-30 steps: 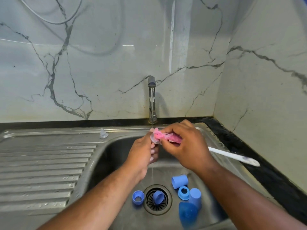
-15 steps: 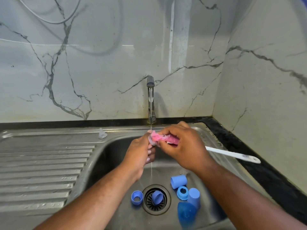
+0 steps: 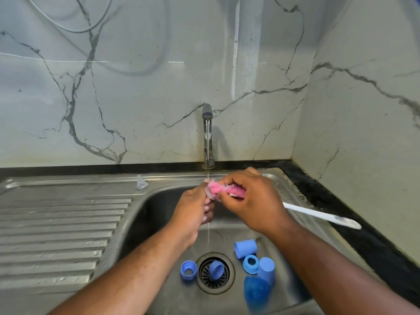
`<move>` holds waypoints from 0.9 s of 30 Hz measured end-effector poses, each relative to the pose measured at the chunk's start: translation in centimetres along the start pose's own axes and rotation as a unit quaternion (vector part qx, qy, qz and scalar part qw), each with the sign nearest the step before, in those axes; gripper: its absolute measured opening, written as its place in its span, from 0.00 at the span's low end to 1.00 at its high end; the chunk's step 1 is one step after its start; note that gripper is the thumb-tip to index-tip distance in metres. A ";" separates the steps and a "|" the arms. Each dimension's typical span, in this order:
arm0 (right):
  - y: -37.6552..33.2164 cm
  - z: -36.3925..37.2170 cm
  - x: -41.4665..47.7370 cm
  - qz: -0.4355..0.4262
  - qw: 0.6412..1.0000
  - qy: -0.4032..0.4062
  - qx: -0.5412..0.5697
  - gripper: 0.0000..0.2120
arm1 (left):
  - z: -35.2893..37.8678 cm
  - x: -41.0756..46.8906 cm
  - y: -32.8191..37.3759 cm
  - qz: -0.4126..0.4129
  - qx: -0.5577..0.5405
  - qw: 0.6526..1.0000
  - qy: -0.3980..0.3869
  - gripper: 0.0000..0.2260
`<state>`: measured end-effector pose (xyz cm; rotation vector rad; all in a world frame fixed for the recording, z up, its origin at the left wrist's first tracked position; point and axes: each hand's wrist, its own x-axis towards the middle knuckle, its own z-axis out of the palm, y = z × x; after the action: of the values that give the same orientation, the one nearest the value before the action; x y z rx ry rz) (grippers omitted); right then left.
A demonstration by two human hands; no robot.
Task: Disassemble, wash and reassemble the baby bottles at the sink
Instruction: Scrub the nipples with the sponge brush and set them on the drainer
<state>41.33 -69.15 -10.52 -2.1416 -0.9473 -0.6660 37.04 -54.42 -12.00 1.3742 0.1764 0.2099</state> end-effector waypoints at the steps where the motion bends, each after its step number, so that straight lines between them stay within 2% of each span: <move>1: 0.3 -0.1 0.0 0.026 0.999 0.013 -0.022 0.09 | 0.1 -0.1 0.1 -0.001 0.001 1.000 -0.008 0.17; 3: 0.3 -0.3 0.0 0.022 0.999 0.014 -0.027 0.09 | 0.2 -0.2 0.1 0.001 0.009 1.000 -0.009 0.19; 6: -0.3 0.0 -0.1 -0.038 0.999 -0.025 0.014 0.11 | 0.0 -0.1 0.1 0.004 0.006 1.000 0.012 0.20; 9: 0.4 -0.2 0.2 0.028 0.999 0.020 -0.024 0.10 | 0.3 -0.3 0.3 0.012 0.006 1.000 -0.015 0.18; 13: -0.5 -0.2 0.0 -0.045 0.999 -0.030 0.002 0.09 | 0.3 -0.5 0.2 0.021 0.035 0.999 -0.012 0.24; 17: 0.1 -0.4 0.3 0.020 0.999 0.018 -0.017 0.08 | 0.5 -0.7 0.4 0.021 0.042 0.999 -0.025 0.28; 21: -0.6 -0.1 0.0 -0.039 0.999 -0.028 0.008 0.08 | 0.3 -0.6 0.3 0.026 0.078 0.997 0.010 0.23; 24: 0.0 -0.5 0.2 0.036 0.999 0.011 -0.020 0.08 | 0.4 -0.7 0.6 0.030 0.071 0.997 -0.022 0.22; 27: -0.6 -0.4 -0.1 -0.017 1.000 -0.017 0.002 0.08 | 0.5 -0.8 0.5 0.035 0.089 0.995 -0.002 0.26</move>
<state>40.69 -69.14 -10.12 -2.1431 -1.0052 -0.6455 36.35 -54.97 -11.46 1.5592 0.1454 0.2545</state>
